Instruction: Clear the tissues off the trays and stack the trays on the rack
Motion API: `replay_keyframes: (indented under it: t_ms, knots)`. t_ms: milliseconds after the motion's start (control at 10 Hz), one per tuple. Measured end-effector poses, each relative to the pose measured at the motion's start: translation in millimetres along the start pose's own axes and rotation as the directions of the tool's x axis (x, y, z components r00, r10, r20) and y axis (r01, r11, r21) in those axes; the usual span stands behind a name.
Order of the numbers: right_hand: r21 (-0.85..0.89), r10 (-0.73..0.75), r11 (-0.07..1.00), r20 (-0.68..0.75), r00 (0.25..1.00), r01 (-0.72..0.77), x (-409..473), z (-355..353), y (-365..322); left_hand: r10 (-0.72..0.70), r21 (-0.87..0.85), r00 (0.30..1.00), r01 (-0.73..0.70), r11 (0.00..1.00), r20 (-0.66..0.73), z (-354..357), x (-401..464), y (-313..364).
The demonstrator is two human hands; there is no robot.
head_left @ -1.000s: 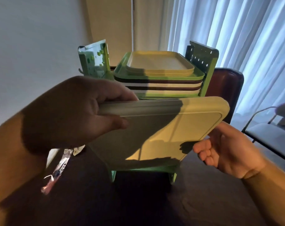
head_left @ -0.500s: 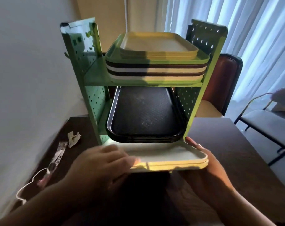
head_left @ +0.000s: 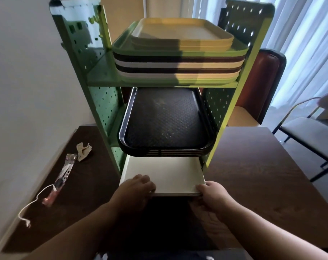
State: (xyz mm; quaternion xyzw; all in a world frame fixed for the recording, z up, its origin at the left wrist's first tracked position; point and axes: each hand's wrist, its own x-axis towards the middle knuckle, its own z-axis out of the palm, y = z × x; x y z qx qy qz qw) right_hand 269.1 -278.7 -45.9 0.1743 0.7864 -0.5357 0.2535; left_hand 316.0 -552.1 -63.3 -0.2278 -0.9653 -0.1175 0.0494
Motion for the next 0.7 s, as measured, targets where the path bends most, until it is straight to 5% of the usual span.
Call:
replay_keyframes:
  t_ms: [200, 300, 500, 700]
  knots:
    - [-0.301, -0.037, 0.953, -0.044, 0.998, 0.022, 42.8, -0.1, 13.1, -0.239, 0.014, 0.956, 0.240, 0.971, 0.170, 17.4, 21.0, -2.8]
    - [-0.331, -0.048, 0.943, -0.041, 0.998, 0.032, 52.0, -0.9, 16.4, -0.267, 0.092, 0.941, 0.253, 0.963, 0.209, 17.1, 30.3, 3.0]
    - [-0.165, 0.010, 0.986, 0.068, 0.998, 0.001, 51.2, -9.6, 15.4, -0.017, -0.036, 0.995, 0.021, 0.999, 0.099, 16.5, 53.8, 45.3]
    - [-0.097, 0.024, 0.995, 0.093, 0.995, -0.014, 42.3, -42.3, -2.7, 0.002, -0.221, 0.998, -0.016, 0.975, -0.063, 21.4, 93.5, 94.4]
